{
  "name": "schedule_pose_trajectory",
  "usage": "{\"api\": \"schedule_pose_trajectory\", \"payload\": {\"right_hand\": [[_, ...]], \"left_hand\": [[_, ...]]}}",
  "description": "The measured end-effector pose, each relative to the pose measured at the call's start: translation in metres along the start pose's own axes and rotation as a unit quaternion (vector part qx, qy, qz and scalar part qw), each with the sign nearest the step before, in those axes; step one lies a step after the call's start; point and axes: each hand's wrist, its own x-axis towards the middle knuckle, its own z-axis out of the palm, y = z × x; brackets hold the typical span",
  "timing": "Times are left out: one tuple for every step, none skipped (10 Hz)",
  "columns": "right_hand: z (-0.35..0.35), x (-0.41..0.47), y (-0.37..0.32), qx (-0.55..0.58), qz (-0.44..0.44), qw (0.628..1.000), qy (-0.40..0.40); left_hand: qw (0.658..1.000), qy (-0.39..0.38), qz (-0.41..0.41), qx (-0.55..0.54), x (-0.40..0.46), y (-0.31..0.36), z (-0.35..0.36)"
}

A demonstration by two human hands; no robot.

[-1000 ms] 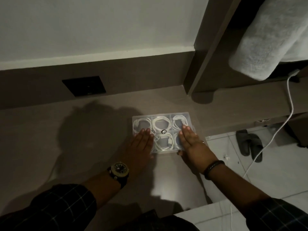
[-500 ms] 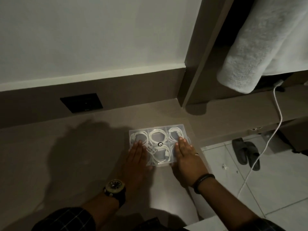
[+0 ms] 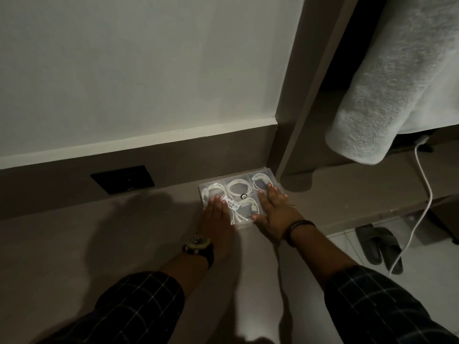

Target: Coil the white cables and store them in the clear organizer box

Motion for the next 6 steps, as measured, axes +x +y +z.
{"api": "schedule_pose_trajectory", "payload": {"right_hand": [[-0.005,0.015,0.005,-0.007,-0.002,1.000,-0.003],[-0.006,0.022,0.004,-0.012,-0.002,1.000,-0.002],[-0.005,0.023,0.003,-0.017,-0.002,1.000,0.008],[-0.009,0.020,0.002,-0.015,0.000,1.000,-0.004],[-0.016,0.016,-0.002,0.006,-0.001,1.000,0.017],[-0.030,0.012,-0.013,0.014,-0.021,0.998,0.053]], "left_hand": [[1.000,-0.024,-0.008,-0.004,0.017,-0.001,-0.006],[0.999,-0.045,-0.022,-0.012,0.024,-0.005,-0.008],[0.999,-0.041,-0.019,-0.014,0.026,-0.008,-0.005],[1.000,-0.020,-0.002,-0.006,0.024,-0.009,-0.005],[1.000,0.009,-0.004,-0.009,0.022,-0.017,-0.011],[0.998,0.045,-0.019,-0.032,0.015,-0.033,-0.027]]}}
